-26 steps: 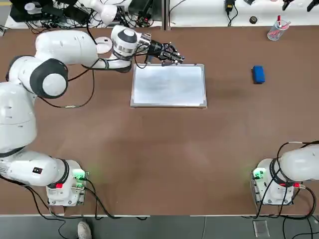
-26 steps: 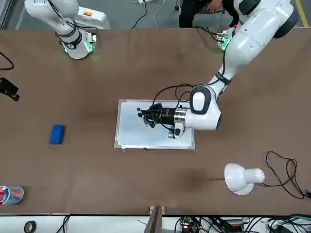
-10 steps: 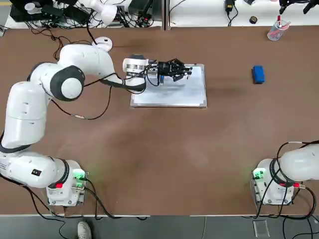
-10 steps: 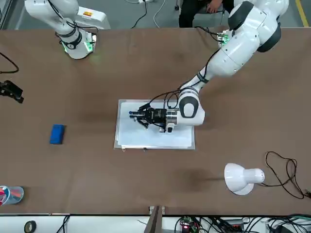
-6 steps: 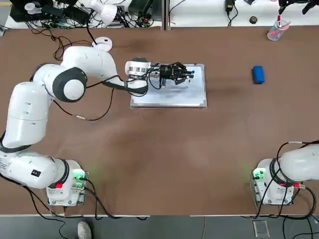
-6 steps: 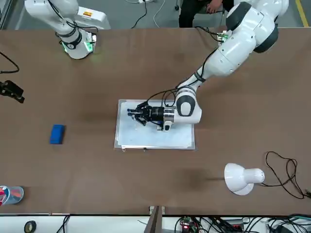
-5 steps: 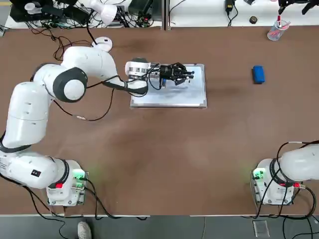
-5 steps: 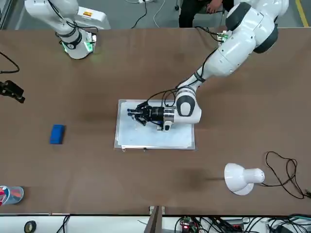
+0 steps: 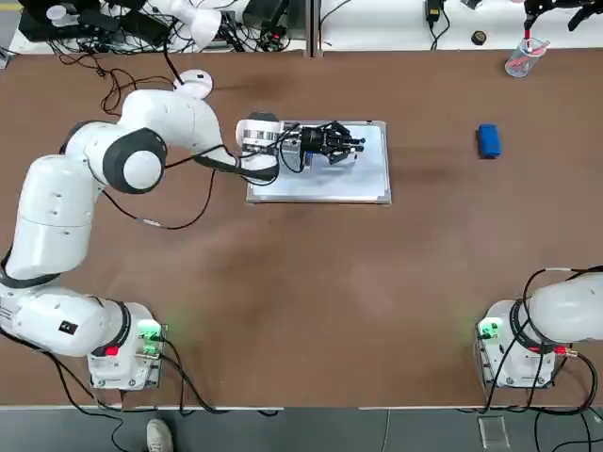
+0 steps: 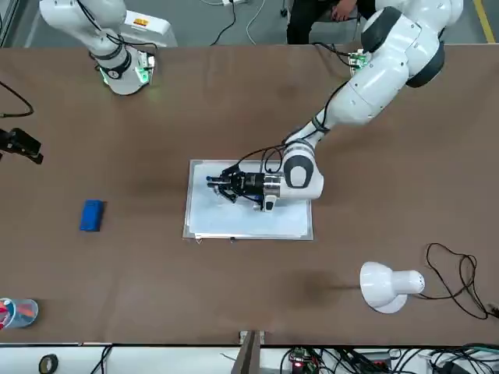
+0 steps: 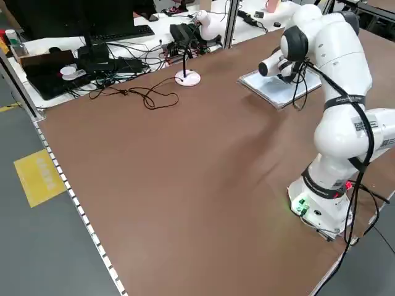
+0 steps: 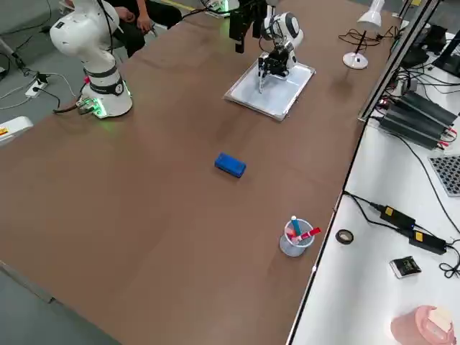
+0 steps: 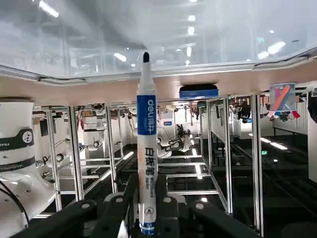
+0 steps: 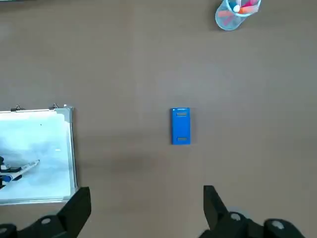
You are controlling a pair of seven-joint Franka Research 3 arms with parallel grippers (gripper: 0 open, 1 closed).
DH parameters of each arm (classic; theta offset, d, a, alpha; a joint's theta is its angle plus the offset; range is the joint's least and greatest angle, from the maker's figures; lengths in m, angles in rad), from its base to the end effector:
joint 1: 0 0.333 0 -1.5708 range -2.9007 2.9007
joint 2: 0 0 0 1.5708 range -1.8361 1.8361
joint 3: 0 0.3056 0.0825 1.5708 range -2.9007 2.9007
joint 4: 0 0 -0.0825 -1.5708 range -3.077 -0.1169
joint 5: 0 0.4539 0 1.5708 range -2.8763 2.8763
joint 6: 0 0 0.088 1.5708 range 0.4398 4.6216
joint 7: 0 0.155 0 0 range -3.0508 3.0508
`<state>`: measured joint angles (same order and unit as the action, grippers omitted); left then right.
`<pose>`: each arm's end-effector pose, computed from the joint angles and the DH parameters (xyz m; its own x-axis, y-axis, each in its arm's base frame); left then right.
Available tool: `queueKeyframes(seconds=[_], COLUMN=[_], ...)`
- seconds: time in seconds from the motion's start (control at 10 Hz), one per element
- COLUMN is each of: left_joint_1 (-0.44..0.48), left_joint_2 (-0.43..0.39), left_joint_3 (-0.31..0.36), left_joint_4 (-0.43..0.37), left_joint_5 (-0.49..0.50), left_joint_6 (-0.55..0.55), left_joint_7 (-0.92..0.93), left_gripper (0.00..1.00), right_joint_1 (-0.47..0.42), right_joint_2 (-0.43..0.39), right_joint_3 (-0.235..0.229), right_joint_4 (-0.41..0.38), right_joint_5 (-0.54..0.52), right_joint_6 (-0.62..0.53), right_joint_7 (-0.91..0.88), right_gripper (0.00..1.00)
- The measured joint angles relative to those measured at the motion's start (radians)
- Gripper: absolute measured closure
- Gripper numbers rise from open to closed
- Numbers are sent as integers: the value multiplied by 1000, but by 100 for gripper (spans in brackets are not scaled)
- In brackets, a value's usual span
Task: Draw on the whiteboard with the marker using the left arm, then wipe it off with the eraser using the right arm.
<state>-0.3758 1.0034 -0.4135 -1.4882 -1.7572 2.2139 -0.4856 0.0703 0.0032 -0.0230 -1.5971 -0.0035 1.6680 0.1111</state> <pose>0.5309 -0.5764 0.0669 0.0769 0.0730 -0.9944 0.9933 -0.0915 0.0701 0.6372 0.0297 0.5587 0.9957 -0.0635 0.0676 -0.0634 -0.9980 -0.0040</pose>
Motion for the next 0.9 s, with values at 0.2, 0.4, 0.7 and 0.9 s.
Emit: queueKeyframes(seconds=[0.2,0.4,0.7,0.9], left_joint_1=[0,1,5,6], left_joint_2=[3,3,2,2], left_joint_3=[0,0,10,25], left_joint_4=[1,1,7,16], left_joint_5=[0,0,0,0], left_joint_6=[-1,-1,-2,-7], left_joint_7=[2,2,2,2], left_gripper=[82,82,82,82], right_joint_1=[0,2,2,2], right_joint_2=[0,0,0,0], right_joint_3=[1,1,2,2], right_joint_4=[-1,-2,-3,-4], right_joint_5=[2,3,4,4], right_joint_6=[-18,-31,-32,-32], right_joint_7=[0,-1,-1,-1], right_gripper=[0,0,0,0])
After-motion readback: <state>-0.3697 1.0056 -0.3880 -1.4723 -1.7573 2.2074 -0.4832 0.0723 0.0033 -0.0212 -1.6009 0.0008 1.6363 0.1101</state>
